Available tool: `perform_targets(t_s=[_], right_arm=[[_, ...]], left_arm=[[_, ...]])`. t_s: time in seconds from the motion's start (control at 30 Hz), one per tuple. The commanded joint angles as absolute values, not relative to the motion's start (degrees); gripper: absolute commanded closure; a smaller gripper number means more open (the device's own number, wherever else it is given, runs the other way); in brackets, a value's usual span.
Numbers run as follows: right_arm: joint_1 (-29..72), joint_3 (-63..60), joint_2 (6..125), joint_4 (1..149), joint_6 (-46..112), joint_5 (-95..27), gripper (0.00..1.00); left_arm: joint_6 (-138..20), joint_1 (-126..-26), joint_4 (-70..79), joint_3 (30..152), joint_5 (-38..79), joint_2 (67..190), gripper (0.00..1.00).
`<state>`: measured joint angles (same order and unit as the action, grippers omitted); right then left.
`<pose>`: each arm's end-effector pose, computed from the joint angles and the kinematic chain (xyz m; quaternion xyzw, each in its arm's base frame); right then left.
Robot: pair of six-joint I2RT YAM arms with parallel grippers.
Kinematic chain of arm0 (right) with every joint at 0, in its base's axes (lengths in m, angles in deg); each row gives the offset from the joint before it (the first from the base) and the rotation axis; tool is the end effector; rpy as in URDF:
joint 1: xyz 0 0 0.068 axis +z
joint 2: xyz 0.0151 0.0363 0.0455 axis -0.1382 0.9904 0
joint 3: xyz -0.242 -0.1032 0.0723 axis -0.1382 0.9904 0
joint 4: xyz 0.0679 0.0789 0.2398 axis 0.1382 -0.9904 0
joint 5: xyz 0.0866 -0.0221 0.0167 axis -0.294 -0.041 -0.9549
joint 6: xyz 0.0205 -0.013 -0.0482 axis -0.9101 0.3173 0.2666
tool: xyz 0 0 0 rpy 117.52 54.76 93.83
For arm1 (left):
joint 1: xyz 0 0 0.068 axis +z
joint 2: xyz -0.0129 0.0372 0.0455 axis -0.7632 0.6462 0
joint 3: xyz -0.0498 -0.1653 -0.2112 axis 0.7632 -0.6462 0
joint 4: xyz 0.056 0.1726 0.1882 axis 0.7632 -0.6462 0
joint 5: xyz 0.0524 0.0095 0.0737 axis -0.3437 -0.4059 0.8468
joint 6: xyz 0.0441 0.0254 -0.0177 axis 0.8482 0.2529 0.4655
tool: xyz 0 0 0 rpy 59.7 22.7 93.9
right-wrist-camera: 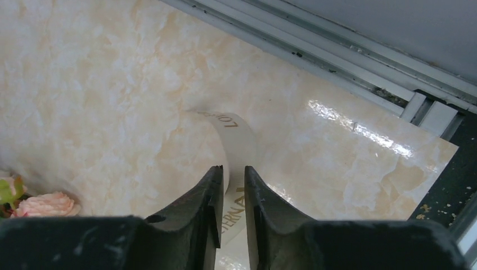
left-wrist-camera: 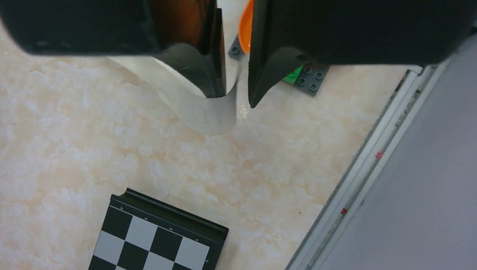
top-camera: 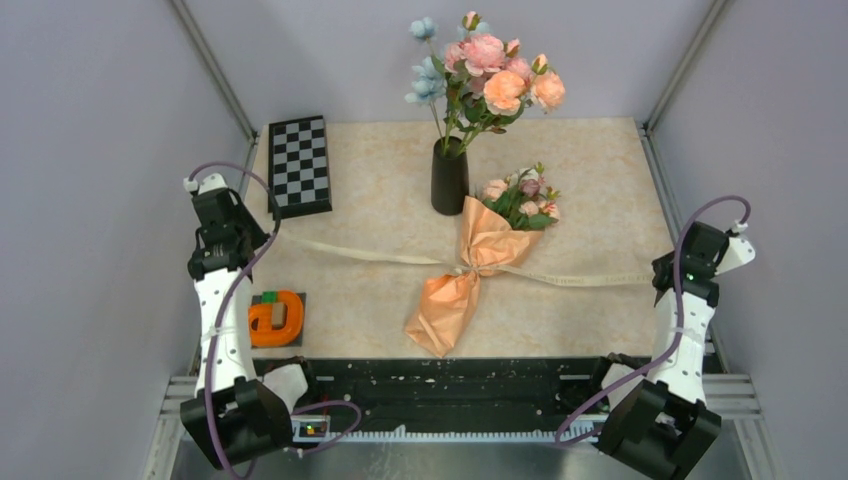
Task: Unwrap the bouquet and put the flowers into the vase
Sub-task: Untie the ribbon from the wrapping paper.
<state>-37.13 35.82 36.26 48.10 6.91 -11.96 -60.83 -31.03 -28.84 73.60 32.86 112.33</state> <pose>0.1632 -0.1012 0.2498 0.5100 0.7481 -0.0987 0.4130 0.2103 0.0738 0.3185 -0.2621 0.8489 0.0509 0.4562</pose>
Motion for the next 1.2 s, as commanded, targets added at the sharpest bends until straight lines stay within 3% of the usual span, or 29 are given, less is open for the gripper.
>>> perform_targets(t_s=[0.0, 0.03, 0.07, 0.27, 0.4, 0.6, 0.9, 1.17], right_arm=[[-37.92, 36.30, 35.01, 51.41, 6.98, -14.32, 0.62], [-37.96, 36.18, 34.96, 51.39, 7.34, -14.47, 0.52], [-37.92, 35.93, 34.89, 51.37, 7.67, -14.71, 0.45], [-37.96, 34.93, 32.78, 51.62, 10.53, -18.13, 0.34], [-37.97, 35.77, 32.77, 54.71, 13.39, -29.43, 0.22], [-34.66, 38.25, 33.25, 59.11, 14.57, -45.91, 0.24], [-15.06, 41.81, 32.66, 62.86, 12.93, -49.43, 0.31], [3.26, 45.33, 32.08, 68.73, 11.56, -49.34, 0.31]], left_arm=[[-58.85, -30.76, -28.05, 73.98, 31.88, 112.80, 0.53], [-58.80, -30.77, -28.05, 73.86, 31.46, 112.87, 0.36], [-58.76, -30.83, -27.87, 73.69, 31.10, 112.96, 0.27], [-57.66, -31.80, -27.52, 73.31, 21.62, 113.23, 0.09], [-58.31, -34.63, -26.31, 71.98, 14.87, 112.78, 0.06], [-59.44, -46.74, -25.84, 70.27, 14.78, 112.73, 0.05], [-75.35, -68.61, -14.41, 64.18, 11.01, 114.64, 0.05], [-81.23, -79.07, -7.34, 62.43, 8.99, 123.19, 0.03]])
